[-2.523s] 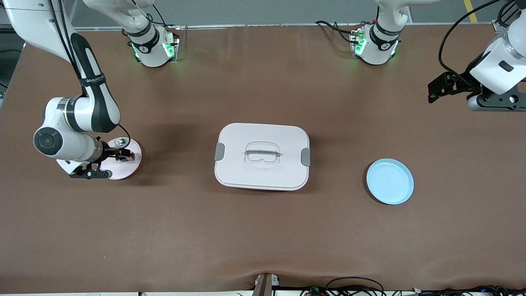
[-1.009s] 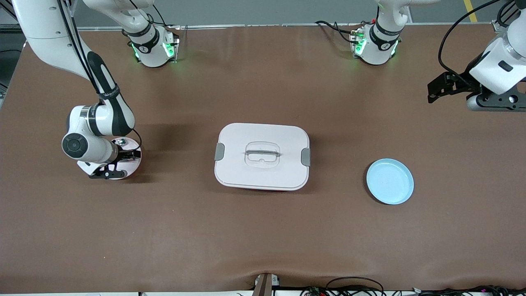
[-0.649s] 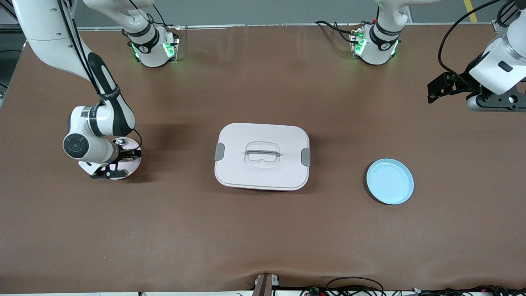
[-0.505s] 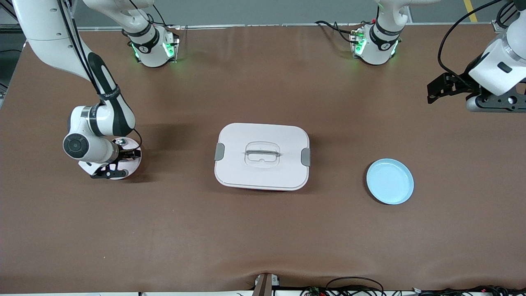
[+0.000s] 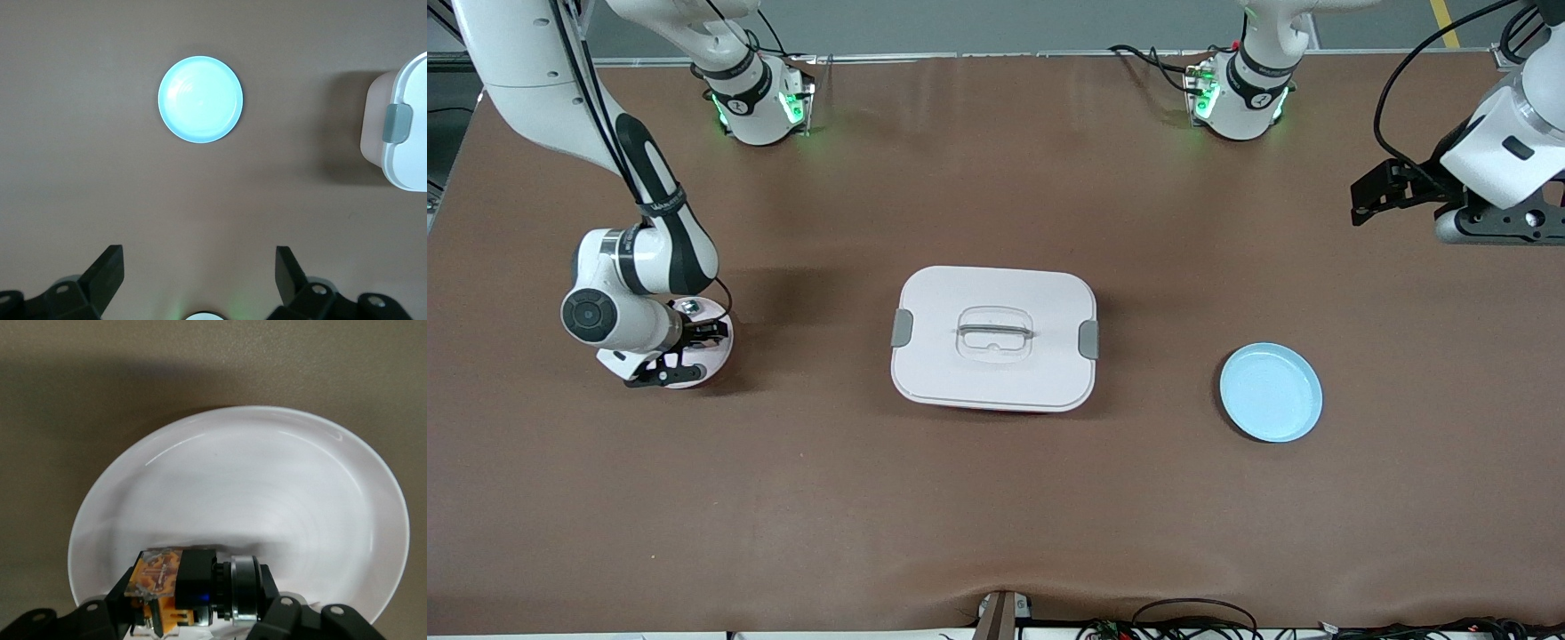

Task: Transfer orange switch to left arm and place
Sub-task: 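Lift the orange switch off the white plate with the right gripper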

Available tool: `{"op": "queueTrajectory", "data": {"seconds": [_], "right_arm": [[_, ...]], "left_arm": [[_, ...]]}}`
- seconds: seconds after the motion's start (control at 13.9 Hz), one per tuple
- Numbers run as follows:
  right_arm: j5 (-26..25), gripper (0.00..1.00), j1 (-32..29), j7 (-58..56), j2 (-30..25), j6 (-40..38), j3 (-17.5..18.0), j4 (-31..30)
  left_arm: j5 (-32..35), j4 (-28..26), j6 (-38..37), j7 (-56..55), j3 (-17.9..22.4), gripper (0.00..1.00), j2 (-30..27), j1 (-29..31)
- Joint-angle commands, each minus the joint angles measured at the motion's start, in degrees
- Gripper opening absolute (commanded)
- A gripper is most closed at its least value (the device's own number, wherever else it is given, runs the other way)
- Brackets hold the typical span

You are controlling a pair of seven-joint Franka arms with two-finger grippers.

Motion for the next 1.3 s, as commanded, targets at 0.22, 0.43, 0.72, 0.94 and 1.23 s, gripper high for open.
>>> {"op": "queueTrajectory", "data": {"seconds": [0.22,0.43,0.72,0.94,1.23], "right_arm": [[-0.76,0.17,-0.55,-0.45,-3.36,-11.5,0.48,4.21],[0.99,0.14,0.68,0.95,-7.3,-23.54,1.44,8.78],[7.66,0.13,4.37,7.62,-8.55,-43.76,1.45,23.09],[14.69,0.13,7.18,15.26,-8.55,-51.78,1.45,29.96],[22.42,0.13,12.89,31.59,-8.73,-56.27,1.53,35.68]], "left_arm": [[0.03,0.64,-0.17,-0.57,-0.46,1.0,-0.03,0.12],[0.03,0.64,-0.17,-0.57,-0.46,1.0,-0.03,0.04],[-0.5,0.99,0.18,-0.57,-0.46,1.0,-0.03,0.04],[-0.5,0.81,0.01,-0.57,-0.46,1.0,-0.3,0.12],[-0.85,1.16,0.27,-0.84,-0.64,1.0,-0.21,0.04]]}}
